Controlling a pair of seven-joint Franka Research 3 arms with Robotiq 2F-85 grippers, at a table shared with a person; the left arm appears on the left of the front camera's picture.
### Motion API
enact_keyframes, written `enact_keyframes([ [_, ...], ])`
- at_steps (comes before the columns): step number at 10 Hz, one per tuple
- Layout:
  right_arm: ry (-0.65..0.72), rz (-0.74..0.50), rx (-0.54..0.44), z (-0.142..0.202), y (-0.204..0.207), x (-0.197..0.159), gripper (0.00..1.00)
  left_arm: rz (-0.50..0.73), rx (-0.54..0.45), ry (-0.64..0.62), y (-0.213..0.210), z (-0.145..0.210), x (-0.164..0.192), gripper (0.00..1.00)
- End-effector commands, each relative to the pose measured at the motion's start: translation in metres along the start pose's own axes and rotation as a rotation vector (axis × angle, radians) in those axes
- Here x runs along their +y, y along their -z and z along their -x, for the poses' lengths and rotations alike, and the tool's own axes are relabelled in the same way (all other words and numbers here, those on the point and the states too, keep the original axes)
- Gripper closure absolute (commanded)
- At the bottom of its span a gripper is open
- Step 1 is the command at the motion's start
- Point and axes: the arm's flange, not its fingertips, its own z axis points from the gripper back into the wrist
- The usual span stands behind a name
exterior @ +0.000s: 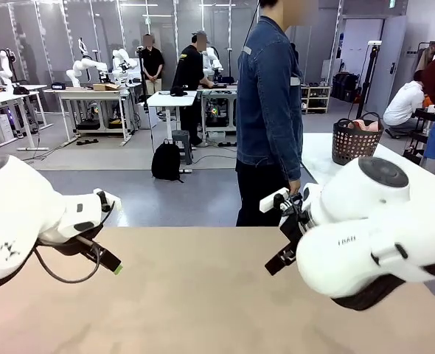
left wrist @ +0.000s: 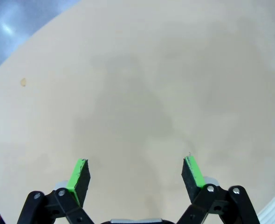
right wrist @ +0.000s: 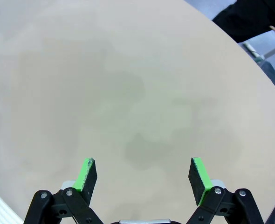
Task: Fold the towel.
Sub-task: Grab the top end of the 100 cm Hotel Towel extended by the human.
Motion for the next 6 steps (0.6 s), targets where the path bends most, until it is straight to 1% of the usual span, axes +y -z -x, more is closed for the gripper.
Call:
enact_keyframes([
  [1, 0.056, -0.187, -0.011, -0.015, -0.056, -0.027, 0.00, 0.136, 0.056, -0.077, -0.050, -0.013, 0.022, 0.00],
  [2, 0.104, -0.287, -0.034, -0.019, -0.082, -0.038, 0.00, 0.219, 0.047, -0.101, -0.072, -0.015, 0.033, 0.00],
  [3, 0.145, -0.371, -0.040, -0.018, -0.107, -0.050, 0.00, 0.330, 0.060, -0.125, -0.098, -0.015, 0.046, 0.00],
  [4, 0.179, -0.480, -0.045, -0.012, -0.130, -0.064, 0.00, 0.502, 0.063, -0.178, -0.122, -0.014, 0.064, 0.00],
  [5, 0.236, -0.605, -0.073, -0.001, -0.151, -0.086, 0.00, 0.628, 0.041, -0.262, -0.143, -0.008, 0.091, 0.00],
  [6, 0.292, -0.689, -0.107, 0.016, -0.166, -0.109, 0.00, 0.785, 0.015, -0.302, -0.159, 0.004, 0.115, 0.00],
])
